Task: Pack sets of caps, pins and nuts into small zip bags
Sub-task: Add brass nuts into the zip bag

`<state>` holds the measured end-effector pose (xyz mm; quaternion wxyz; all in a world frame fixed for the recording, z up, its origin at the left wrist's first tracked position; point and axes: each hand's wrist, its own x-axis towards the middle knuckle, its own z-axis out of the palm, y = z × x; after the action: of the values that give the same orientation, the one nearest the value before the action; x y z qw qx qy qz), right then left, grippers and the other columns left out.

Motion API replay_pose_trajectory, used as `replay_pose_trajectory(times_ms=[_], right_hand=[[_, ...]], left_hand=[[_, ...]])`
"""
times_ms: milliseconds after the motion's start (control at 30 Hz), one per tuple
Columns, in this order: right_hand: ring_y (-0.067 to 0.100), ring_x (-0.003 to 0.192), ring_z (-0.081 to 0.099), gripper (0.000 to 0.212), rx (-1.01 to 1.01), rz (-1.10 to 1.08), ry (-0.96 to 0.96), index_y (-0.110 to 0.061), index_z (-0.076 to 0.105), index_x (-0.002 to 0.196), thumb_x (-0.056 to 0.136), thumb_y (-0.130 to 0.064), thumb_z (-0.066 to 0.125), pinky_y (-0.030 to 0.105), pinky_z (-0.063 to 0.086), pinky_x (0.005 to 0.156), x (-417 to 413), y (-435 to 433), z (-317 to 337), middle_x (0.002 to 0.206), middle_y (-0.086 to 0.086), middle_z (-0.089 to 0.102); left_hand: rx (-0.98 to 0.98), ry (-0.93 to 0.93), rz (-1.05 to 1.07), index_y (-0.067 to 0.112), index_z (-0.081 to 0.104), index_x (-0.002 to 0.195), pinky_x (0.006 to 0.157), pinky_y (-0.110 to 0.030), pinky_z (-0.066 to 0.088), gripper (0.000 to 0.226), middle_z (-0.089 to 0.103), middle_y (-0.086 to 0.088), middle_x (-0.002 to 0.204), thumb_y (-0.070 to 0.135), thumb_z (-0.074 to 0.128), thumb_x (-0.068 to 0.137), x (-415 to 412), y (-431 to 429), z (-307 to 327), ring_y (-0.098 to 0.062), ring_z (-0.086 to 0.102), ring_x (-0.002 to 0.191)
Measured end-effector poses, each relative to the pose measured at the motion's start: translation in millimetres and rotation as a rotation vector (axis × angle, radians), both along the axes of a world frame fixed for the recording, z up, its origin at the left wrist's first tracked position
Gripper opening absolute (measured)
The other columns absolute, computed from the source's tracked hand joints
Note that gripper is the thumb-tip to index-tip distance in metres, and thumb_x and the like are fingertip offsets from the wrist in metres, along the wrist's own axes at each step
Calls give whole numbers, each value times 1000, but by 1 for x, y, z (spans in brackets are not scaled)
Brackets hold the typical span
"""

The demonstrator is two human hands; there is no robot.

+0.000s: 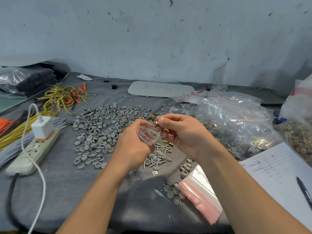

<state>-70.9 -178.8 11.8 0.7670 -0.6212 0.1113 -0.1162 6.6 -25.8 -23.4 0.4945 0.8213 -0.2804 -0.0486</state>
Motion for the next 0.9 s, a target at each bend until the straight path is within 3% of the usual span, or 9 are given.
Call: replay_pose_trajectory(times_ms=[200,333,467,533,600,700,800,900], right_hand=[[14,53,56,14,-349,-77,27,-9,82,88,89,1,72,21,43,48,1,9,-2,70,14,72],[15,51,55,21,-320,-139,16,-11,81,87,92,2,65,19,41,43,4,6,-2,79,11,78],[13,54,58,22,-320,-351,86,-16,81,85,95,-2,66,21,48,49,8,-19,-5,77,4,79],[14,64,66,27,-611,-423,233,-25,80,82,95,-6,66,27,57,62,13,-32,-15,81,-3,79],[19,82,72,29,-975,-373,445,-29,80,84,94,-5,67,36,63,78,20,-39,-28,98,-4,78],[31,108,68,29,-1330,-281,683,-25,80,101,87,-4,66,42,55,98,29,-41,-44,113,6,75],[33,109,64,20,-1471,-250,730,-20,72,99,85,-9,63,43,39,102,33,-42,-52,99,7,71],[34,104,63,7,-1519,-221,722,-17,58,86,87,-10,61,45,38,98,36,-38,-52,90,8,62]], left_hand=[[22,-69,-14,43,60,105,51,-10,44,53,73,17,83,22,90,67,-5,0,1,4,66,70],[-22,-37,-10,43,62,101,52,-10,45,49,72,21,84,16,87,69,-2,-2,-1,4,66,67],[-162,75,54,37,67,101,71,-28,59,46,74,21,89,6,83,72,5,1,-3,-4,72,76],[-255,118,107,34,68,102,77,-32,60,44,75,18,90,4,82,73,9,3,-4,-3,72,78],[-334,148,161,33,68,103,79,-35,61,45,76,14,90,2,82,73,12,4,-3,-5,72,79],[-359,152,197,35,67,104,82,-40,61,48,75,11,90,5,81,70,15,5,-3,-11,73,82],[-338,147,197,38,66,103,82,-42,61,49,74,16,89,16,79,62,14,5,-2,-10,72,82],[-308,129,190,40,65,103,78,-39,60,50,72,22,88,24,75,57,13,5,-1,-5,70,78]])
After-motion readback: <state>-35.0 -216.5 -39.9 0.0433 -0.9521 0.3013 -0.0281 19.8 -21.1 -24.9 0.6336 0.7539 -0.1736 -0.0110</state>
